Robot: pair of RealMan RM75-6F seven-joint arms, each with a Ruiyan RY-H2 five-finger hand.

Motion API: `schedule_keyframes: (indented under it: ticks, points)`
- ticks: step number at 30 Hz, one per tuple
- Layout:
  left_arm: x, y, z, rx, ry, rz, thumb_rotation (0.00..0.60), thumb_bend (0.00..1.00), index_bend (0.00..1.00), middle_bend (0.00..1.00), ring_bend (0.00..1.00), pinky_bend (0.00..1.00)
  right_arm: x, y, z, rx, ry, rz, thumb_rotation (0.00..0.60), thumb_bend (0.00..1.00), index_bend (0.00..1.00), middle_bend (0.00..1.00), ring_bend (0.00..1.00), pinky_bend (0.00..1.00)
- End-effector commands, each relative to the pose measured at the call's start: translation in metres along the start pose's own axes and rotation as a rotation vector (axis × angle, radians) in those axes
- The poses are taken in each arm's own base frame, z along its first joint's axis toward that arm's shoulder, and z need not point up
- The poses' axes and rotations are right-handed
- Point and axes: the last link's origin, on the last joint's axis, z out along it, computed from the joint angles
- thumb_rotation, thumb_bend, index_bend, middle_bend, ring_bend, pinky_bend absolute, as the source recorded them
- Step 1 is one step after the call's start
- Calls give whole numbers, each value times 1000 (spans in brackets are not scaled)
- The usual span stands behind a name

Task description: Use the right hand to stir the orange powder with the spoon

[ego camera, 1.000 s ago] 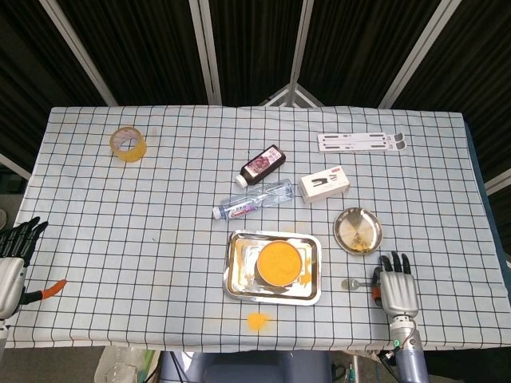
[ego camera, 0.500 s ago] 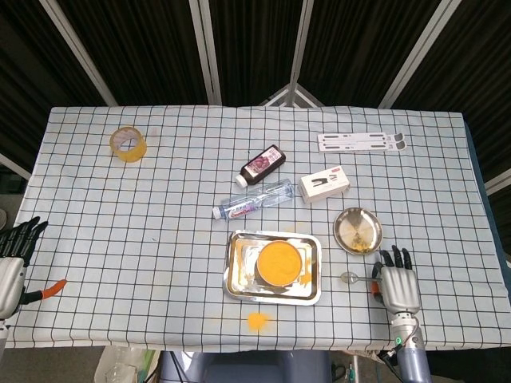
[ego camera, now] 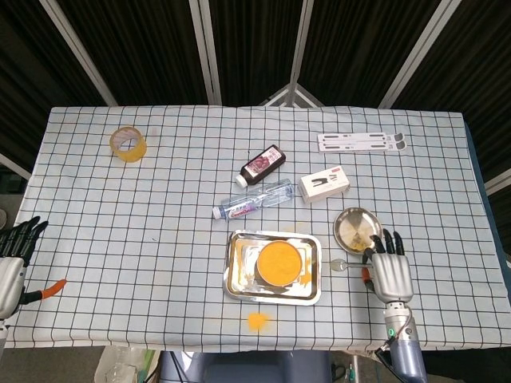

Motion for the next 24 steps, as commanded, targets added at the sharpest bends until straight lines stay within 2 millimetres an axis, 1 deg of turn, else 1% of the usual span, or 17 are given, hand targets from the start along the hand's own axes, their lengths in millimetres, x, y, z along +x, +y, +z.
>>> schedule_keyframes:
  ticks: [1,7,14,17,24]
  points:
    - [0,0,0,-3,-7,-3,600,0,0,0,0,0,10,-23,6,33,9,-2,600,476,583,217,0,0]
    - [1,0,1,-17,-13,-6,600,0,0,0,0,0,15,-58,16,37,-9,-16,600,477,583,217,0,0]
    - [1,-2,4,-10,-36,-20,600,0,0,0,0,0,13,-93,21,52,-35,-91,600,477,583,217,0,0]
    - [3,-2,4,-14,-37,-22,600,0,0,0,0,0,12,-100,20,50,-41,-114,600,477,583,217,0,0]
    - [4,-1,3,-16,-40,-36,600,0,0,0,0,0,3,-108,15,32,-66,-158,600,477,583,217,0,0]
